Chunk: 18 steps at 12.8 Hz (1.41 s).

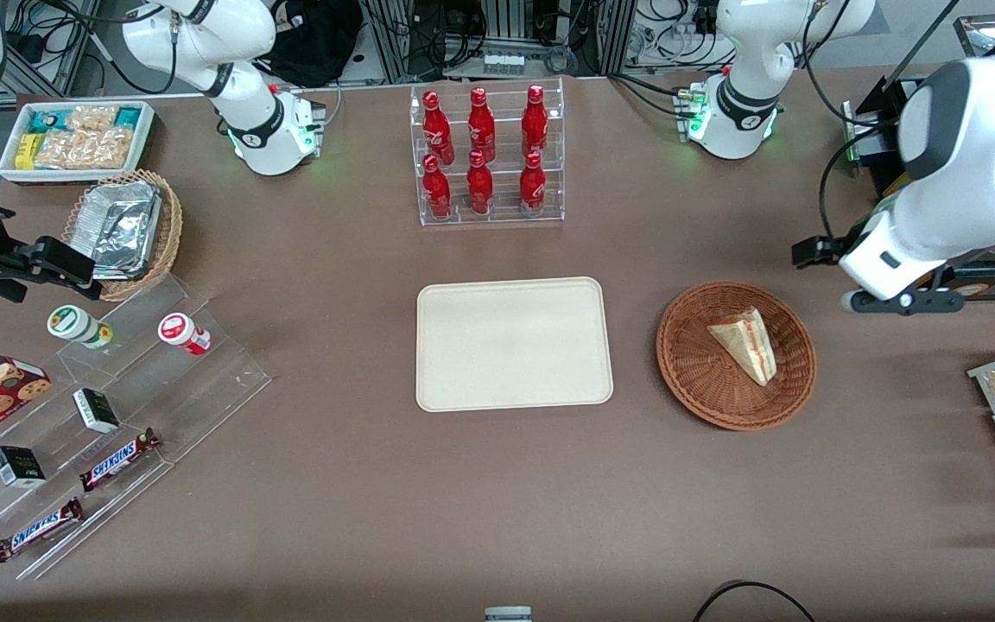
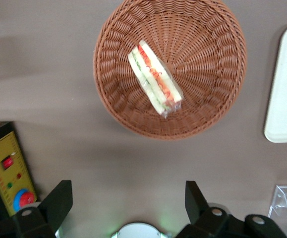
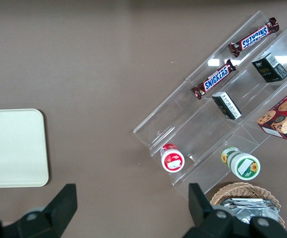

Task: Place sandwich from basket to tray
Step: 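Lower the open left gripper over the wrapped sandwich in the wicker basket, then close the left gripper on the sandwich and lift it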

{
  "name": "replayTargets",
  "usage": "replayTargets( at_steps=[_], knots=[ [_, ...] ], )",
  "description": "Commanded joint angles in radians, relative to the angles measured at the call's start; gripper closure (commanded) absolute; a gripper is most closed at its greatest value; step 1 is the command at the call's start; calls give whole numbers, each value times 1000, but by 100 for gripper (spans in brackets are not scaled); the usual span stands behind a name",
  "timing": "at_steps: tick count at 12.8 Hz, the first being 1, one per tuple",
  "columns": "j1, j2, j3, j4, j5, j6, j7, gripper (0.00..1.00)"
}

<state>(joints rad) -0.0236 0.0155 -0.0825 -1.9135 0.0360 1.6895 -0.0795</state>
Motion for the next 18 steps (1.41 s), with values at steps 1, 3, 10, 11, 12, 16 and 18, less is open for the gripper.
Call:
replayTargets(
  at_steps=[1,3,10,11,12,16,18],
  knots=[
    [-16,-42,4,-162,-10,161,-17,0],
    [-24,-46,4,-270,-8,330,-20,0],
    [-35,-26,4,-421,-7,617,-283,0],
    [-39,-22,4,-439,-7,657,-352,0],
    [-41,-17,3,-453,-7,697,-438,0],
    [-61,32,3,-455,-11,736,-636,0],
    [-62,56,3,-453,-11,777,-725,0]
  ],
)
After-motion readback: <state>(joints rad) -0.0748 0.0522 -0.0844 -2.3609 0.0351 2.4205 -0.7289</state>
